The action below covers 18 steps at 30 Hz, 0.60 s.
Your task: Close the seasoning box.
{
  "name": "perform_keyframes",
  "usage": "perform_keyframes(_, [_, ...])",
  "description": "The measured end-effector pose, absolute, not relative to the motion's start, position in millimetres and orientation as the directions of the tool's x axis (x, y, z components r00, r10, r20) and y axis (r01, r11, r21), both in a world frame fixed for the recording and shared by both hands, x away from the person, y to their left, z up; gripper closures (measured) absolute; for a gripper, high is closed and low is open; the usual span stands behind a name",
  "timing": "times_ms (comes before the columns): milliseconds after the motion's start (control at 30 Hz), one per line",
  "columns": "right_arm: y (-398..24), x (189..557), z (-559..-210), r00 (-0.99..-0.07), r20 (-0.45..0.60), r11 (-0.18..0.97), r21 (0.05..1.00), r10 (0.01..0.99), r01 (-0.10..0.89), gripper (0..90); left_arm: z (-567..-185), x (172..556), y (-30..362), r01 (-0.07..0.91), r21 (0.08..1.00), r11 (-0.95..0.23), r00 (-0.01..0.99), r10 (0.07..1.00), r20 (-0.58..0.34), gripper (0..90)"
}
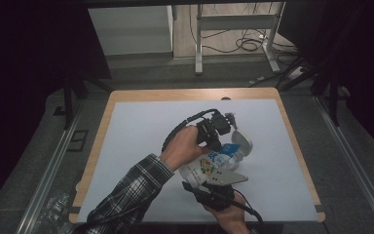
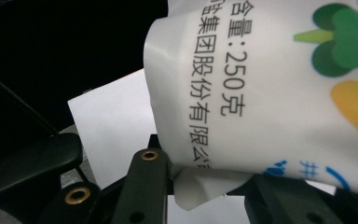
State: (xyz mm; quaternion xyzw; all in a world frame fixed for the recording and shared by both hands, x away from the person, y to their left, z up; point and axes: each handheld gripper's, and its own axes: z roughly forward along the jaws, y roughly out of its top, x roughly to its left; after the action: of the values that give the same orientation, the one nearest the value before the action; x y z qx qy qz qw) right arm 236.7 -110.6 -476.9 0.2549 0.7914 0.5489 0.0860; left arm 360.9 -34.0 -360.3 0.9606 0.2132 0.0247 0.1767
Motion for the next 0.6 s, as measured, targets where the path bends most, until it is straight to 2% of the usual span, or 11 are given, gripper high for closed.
perform_keyframes(600, [-110.8, 236.4, -476.0, -0.856, 0.138, 0.269, 0.914, 0.498, 0.304, 74.5, -360.2, 360.6, -34.6, 0.402, 0.350, -0.846, 0.907, 0.420, -0.027, 90.0])
